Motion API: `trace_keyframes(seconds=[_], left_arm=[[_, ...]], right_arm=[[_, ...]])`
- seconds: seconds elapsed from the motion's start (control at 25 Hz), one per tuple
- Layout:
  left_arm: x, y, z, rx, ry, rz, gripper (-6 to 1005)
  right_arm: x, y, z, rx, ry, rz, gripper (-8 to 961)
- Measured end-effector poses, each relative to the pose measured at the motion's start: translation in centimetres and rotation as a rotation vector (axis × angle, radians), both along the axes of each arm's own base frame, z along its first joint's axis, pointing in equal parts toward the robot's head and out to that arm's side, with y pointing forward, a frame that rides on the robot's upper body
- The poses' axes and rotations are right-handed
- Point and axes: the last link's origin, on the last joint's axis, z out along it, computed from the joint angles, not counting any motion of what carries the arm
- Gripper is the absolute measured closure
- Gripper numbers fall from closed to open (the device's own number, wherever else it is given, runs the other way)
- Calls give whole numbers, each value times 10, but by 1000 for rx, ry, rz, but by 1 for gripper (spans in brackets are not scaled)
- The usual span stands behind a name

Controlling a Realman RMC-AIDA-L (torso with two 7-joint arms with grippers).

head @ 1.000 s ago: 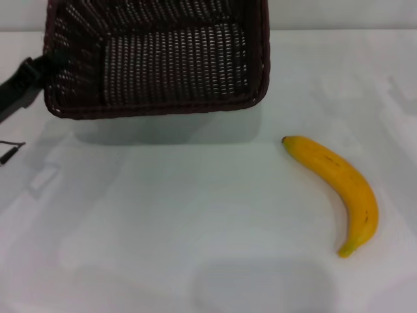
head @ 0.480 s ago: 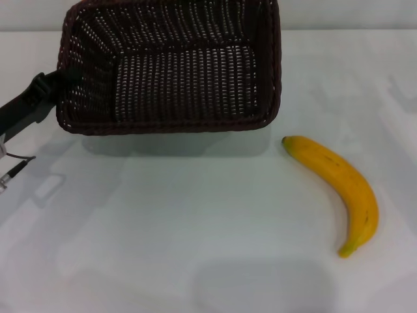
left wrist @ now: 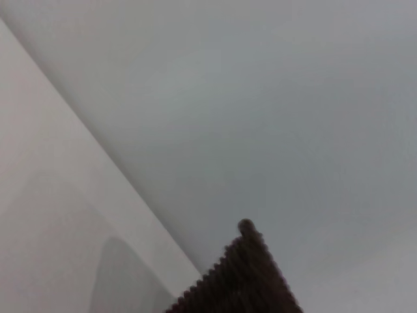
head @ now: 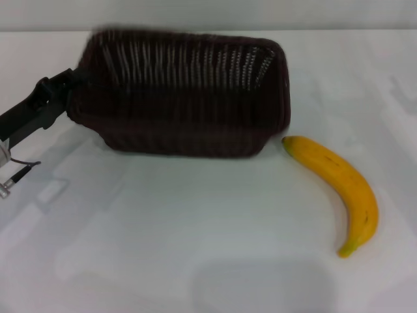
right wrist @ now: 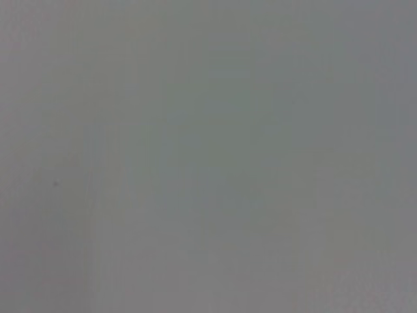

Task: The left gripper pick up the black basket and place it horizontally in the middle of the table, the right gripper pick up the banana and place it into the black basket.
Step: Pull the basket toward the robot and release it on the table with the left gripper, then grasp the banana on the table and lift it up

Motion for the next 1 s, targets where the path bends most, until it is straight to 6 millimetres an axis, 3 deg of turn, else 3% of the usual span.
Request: trace_keyframes(seconds=[0.2, 0.44, 0.64, 0.88, 1.0], left_arm=[[1, -2, -2, -4, -6, -5, 631], [-4, -14, -1, 13, -36, -9, 368], [-32, -44, 25, 138, -38, 39, 202], [-65, -84, 70, 449, 66, 86, 124], [-75, -95, 79, 568, 166, 114, 126]], right_arm=[[0, 0, 0, 1, 0, 1, 97], [0, -2, 1, 3, 1, 4, 97], [4, -3, 4, 15, 12, -7, 97], [10, -5, 15, -35, 204, -8, 96], [14, -9, 28, -131, 305, 18, 98]])
